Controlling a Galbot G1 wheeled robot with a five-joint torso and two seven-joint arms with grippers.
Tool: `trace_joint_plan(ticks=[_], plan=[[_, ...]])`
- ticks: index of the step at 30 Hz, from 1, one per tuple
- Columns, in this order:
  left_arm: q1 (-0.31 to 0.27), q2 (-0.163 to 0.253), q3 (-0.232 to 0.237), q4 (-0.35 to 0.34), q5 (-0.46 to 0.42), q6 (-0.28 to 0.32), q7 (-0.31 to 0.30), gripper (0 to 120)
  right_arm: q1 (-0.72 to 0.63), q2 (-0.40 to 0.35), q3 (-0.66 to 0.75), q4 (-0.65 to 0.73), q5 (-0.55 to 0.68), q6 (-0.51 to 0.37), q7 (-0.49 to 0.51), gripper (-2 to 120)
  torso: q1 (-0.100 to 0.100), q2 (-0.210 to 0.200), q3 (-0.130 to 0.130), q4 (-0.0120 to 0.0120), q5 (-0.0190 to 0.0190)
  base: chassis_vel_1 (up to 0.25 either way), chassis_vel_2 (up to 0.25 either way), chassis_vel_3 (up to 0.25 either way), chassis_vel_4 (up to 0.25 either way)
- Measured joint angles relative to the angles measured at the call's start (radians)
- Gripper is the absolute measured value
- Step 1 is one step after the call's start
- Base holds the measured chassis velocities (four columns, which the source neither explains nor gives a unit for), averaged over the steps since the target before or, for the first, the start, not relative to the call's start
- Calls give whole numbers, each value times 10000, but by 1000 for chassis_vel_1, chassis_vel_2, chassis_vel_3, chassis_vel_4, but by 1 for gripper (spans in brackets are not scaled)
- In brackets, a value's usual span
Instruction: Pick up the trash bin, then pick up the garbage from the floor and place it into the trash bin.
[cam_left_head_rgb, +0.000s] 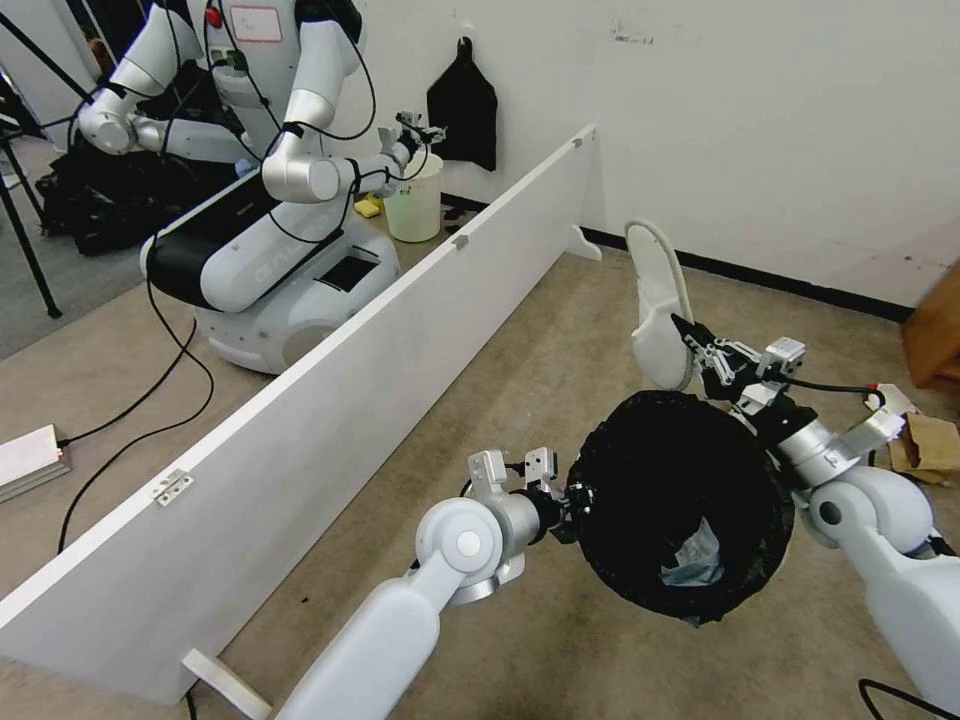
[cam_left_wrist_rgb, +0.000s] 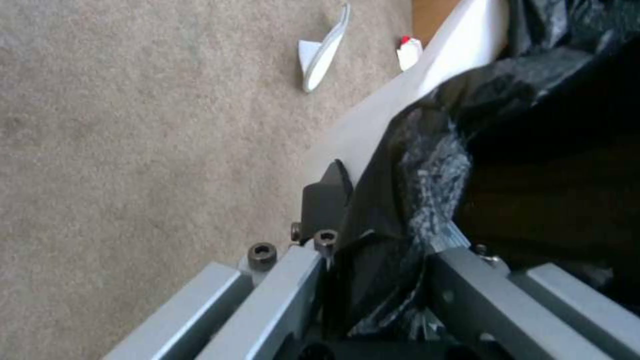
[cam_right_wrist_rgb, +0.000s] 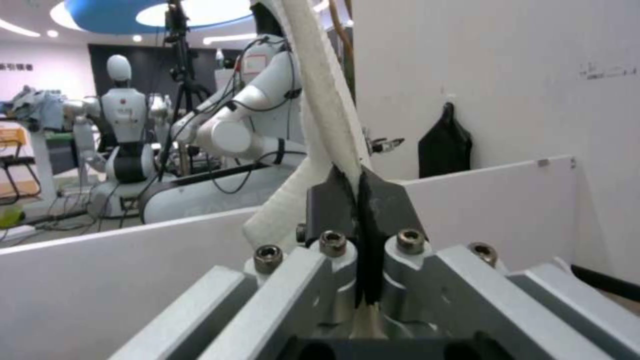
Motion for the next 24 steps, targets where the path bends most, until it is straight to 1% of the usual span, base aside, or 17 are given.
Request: trace_joint_plan(ticks=[10,18,24], plan=[[-33,-54,-23,145,80,-18,54,0,379,199,-146,-273,-11,32,41,0,0,-1,0,0,0,0,0,0,0],[-29,-45,-39,306,243,-31,207,0,857,546,-169,-574,-2,98,246,0,0,0,0,1,1,0,0,0,0],[-1,-33,-35,325,309,-53,231,0,939,562,-165,-563,11,115,351,0,0,0,0,0,1,0,0,0,0]])
